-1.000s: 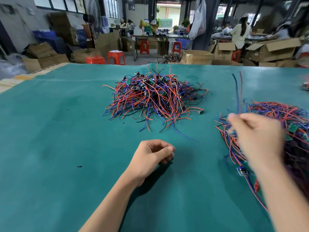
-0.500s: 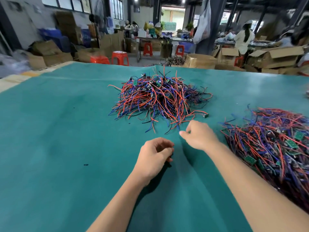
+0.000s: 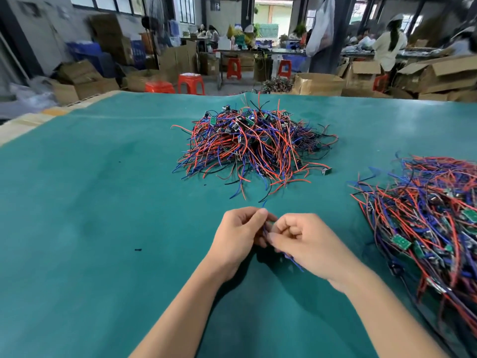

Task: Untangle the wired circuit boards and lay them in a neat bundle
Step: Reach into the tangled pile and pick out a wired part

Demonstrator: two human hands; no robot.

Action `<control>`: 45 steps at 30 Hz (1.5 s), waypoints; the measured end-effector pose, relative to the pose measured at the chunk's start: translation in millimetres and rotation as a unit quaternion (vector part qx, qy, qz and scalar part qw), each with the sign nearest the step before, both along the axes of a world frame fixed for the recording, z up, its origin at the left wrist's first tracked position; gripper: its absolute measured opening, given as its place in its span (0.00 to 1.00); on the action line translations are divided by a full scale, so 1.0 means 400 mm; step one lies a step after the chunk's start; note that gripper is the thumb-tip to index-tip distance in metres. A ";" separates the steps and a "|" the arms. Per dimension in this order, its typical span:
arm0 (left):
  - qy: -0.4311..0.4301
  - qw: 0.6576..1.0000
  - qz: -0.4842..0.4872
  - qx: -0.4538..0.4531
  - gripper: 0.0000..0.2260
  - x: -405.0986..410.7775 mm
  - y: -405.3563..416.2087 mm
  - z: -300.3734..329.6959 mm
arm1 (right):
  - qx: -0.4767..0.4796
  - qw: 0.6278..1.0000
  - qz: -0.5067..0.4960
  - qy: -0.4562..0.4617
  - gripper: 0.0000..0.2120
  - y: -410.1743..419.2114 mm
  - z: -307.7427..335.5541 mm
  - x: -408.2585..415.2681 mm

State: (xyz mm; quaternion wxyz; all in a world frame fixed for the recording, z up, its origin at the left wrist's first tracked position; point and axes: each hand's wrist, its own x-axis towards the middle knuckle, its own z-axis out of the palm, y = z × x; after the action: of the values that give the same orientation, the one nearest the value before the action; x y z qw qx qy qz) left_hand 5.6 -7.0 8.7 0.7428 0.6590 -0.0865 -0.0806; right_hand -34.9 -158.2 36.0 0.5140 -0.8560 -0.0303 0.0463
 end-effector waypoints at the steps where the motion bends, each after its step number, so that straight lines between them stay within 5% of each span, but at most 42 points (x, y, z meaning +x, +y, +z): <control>1: 0.000 1.000 -0.004 -0.002 0.12 0.000 0.001 -0.001 | 0.031 0.999 -0.016 -0.005 0.07 -0.002 -0.007 -0.002; 10: -0.004 0.999 -0.012 -0.052 0.13 -0.004 0.009 0.008 | 0.033 0.999 -0.018 -0.026 0.07 0.019 -0.015 -0.016; 15: 0.006 0.999 -0.010 -0.035 0.16 0.001 0.004 0.003 | -0.090 0.983 -0.128 -0.093 0.04 -0.097 0.061 -0.017; 18: 0.017 0.999 -0.003 -0.032 0.05 0.008 0.003 -0.007 | -0.211 0.953 -0.191 -0.104 0.03 -0.228 0.139 0.000; 26: 0.019 1.000 0.003 -0.010 0.05 0.005 0.002 -0.003 | -0.429 0.833 -0.323 -0.131 0.06 -0.500 0.286 0.218; 31: 0.017 1.000 0.003 -0.006 0.06 0.007 0.001 -0.004 | -0.516 0.795 -0.316 -0.036 0.16 -0.534 0.285 0.274; 35: 0.015 1.000 0.003 -0.001 0.06 0.003 0.002 -0.004 | -0.465 0.867 -0.159 -0.085 0.14 -0.357 0.204 0.332; 38: 0.024 1.000 -0.002 -0.008 0.06 0.004 0.007 -0.003 | -0.425 0.899 -0.098 -0.030 0.25 -0.222 0.100 0.400; 40: 0.022 1.000 -0.004 -0.012 0.06 0.006 0.007 -0.004 | -0.432 0.892 -0.133 -0.002 0.28 -0.195 0.053 0.443; 45: 0.018 0.999 -0.015 -0.022 0.07 0.011 0.011 -0.011 | -0.425 0.869 -0.254 -0.011 0.14 -0.251 0.017 0.457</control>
State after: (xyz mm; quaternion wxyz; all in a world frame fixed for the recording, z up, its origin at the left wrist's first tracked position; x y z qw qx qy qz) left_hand 9.9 -2.7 4.4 0.7574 0.6395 -0.0847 -0.1016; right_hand 147.9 -258.7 42.6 0.0942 -0.9704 0.2047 -0.0871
